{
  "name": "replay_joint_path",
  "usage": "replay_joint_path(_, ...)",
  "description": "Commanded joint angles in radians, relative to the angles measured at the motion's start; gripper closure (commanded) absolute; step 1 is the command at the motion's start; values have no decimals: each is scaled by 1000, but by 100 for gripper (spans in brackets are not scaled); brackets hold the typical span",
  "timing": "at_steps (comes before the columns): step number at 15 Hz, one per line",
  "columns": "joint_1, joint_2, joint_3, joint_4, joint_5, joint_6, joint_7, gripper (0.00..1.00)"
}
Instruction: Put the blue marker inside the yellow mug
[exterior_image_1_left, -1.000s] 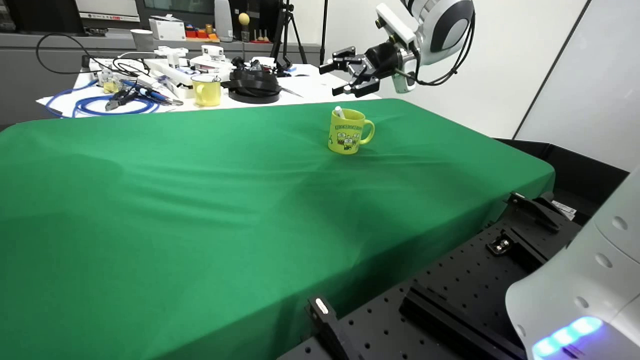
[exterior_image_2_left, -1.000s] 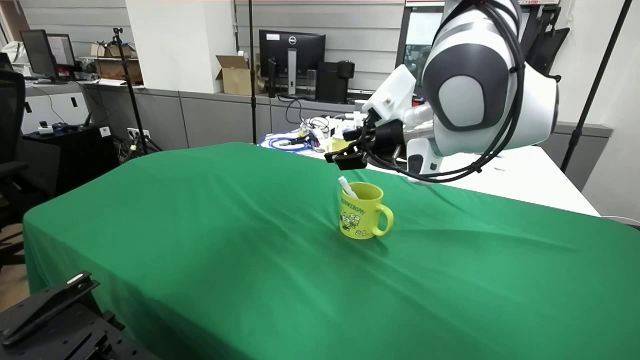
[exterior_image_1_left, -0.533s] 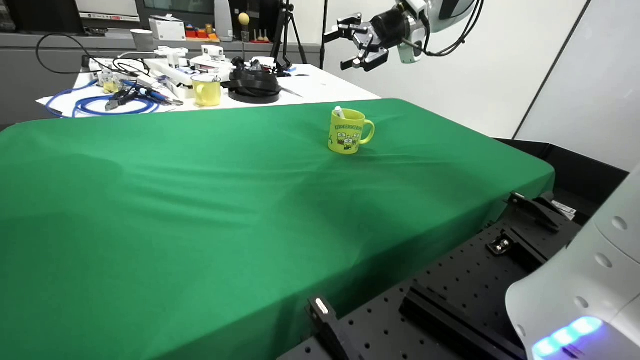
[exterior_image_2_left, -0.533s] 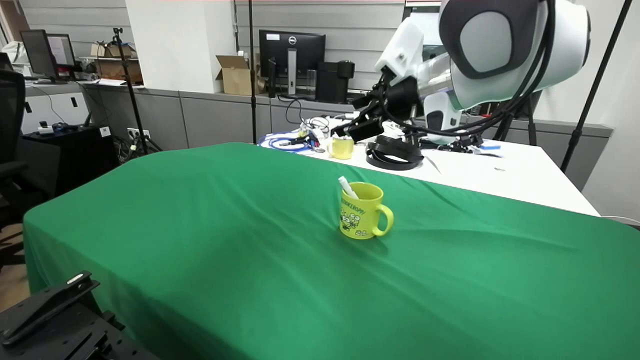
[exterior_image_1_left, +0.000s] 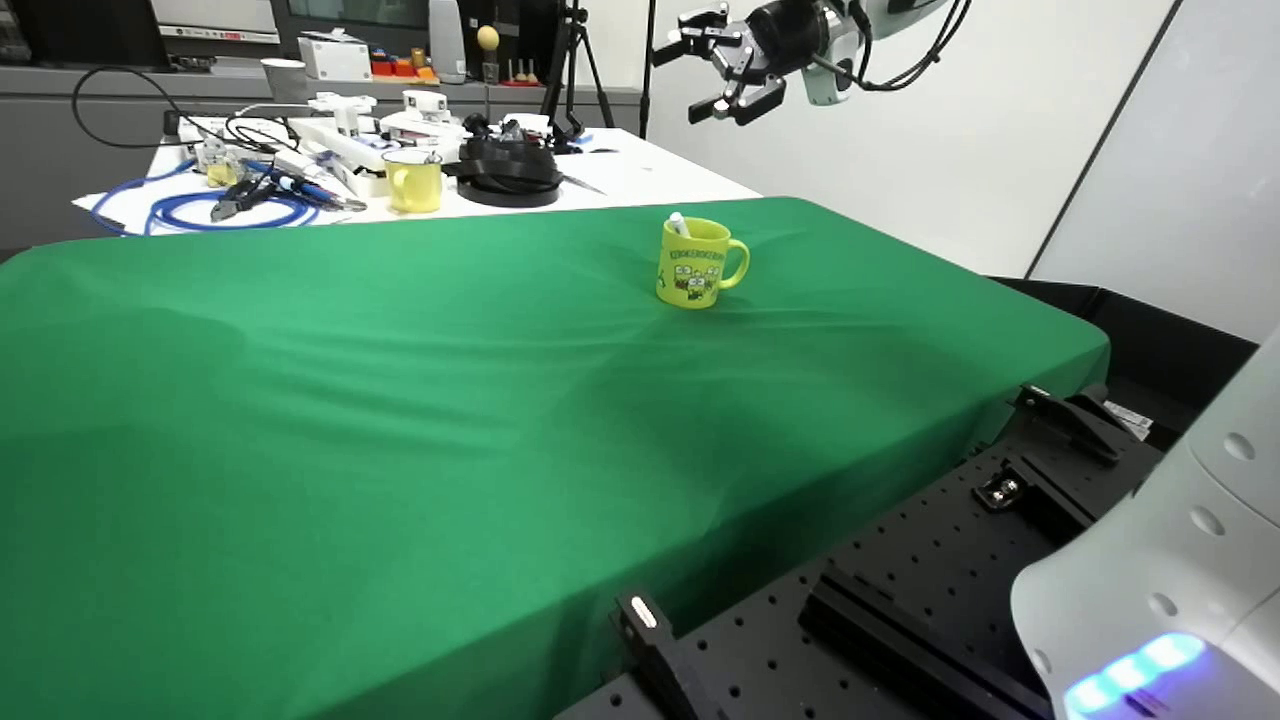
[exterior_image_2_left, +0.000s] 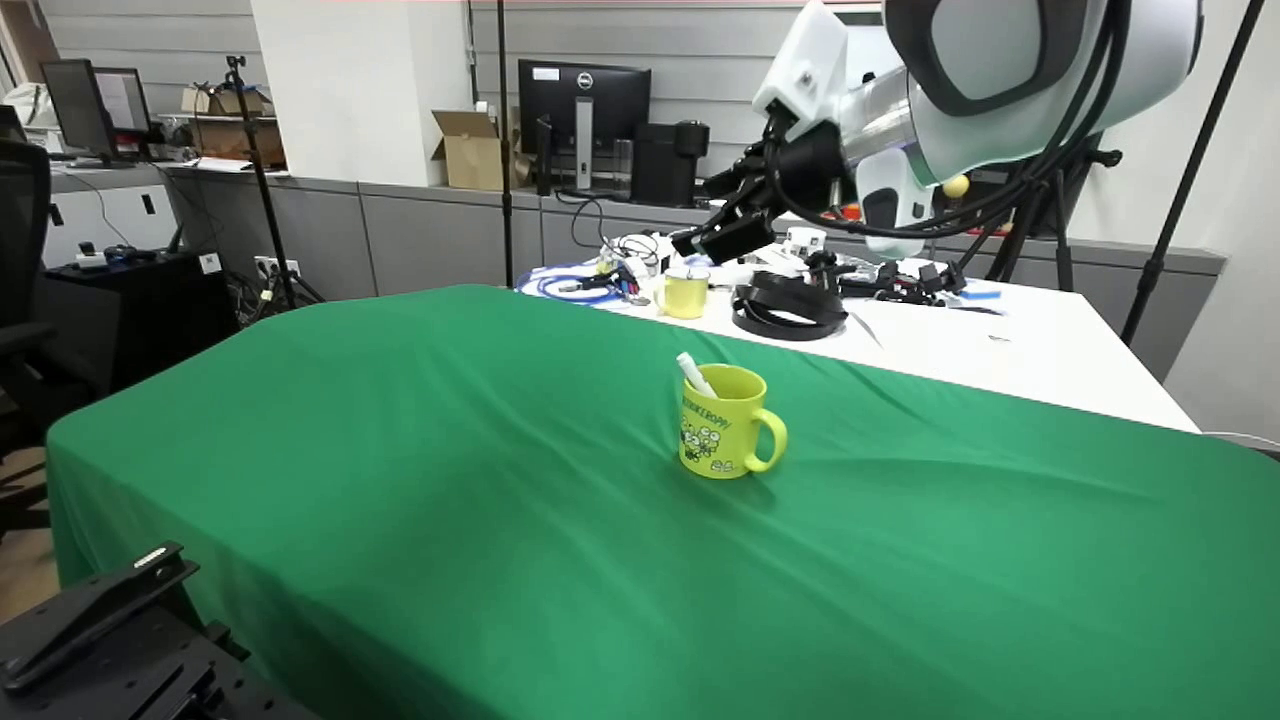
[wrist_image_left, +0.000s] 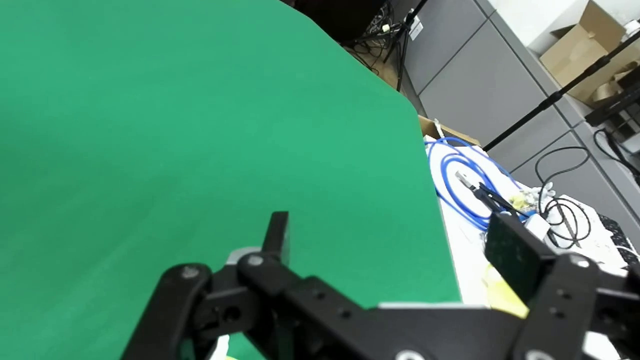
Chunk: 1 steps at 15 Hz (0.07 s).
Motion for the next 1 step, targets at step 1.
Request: replay_joint_path(1,-8,1,8,2,-3,0,1,0)
